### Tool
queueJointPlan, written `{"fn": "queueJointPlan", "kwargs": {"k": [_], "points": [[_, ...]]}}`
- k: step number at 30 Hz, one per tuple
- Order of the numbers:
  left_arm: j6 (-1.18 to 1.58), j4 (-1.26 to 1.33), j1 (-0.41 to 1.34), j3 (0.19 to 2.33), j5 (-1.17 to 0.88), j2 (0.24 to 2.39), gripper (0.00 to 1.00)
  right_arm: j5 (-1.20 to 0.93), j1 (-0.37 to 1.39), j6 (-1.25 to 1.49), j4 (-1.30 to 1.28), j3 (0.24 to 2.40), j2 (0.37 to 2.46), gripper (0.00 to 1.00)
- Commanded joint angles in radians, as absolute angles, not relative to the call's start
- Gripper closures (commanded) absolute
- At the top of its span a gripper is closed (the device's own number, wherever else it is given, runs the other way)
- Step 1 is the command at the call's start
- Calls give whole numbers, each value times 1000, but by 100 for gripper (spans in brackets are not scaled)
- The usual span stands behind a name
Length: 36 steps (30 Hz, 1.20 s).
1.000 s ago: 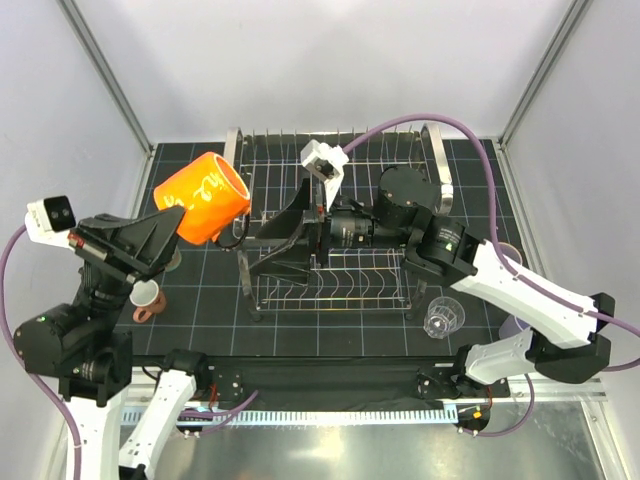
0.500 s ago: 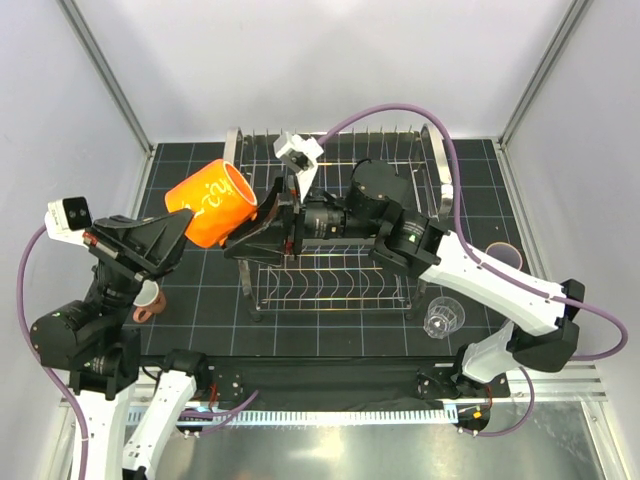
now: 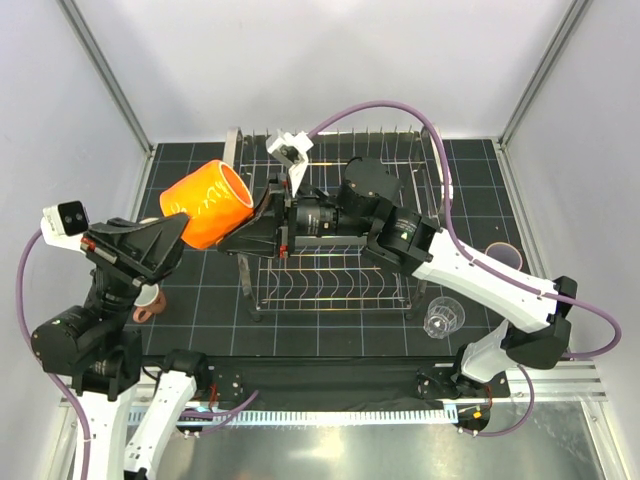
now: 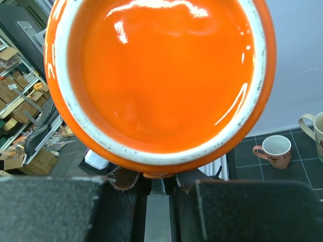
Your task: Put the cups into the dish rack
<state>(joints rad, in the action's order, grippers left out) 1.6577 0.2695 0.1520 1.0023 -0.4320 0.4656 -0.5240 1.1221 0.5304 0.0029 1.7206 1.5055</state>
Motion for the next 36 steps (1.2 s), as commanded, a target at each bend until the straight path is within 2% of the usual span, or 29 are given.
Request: {"fn": "queueJointPlan", "kwargs": {"k": [1,9,12,15,21,25,30,36], "points": [[1669,224,152,996,-433,446,77,-517,1126,517,91,1766,1471,96],[1511,84,152,1057,-437,419,32,-442,1126,488,6,1730,1413,96],[1423,8,152,1074,-440,390,22,-414,1127,465,-63,1700,1372,96],[1315,-173,152,1104,-419,359,19,-379,1127,422,-164,1664,1319,96],[1028,-558,152,1195,-212,272,19,-206,1169,296,-425,1514,1184,96],[956,-627,161,1192,-146,261,19,-29,1288,259,-560,1421,1134,96],[920,-661,167,1170,-101,250,19,150,1460,284,-497,1227,1094,96],[920,-703,167,1147,-97,249,19,216,1471,364,-269,928,1089,96]]}}
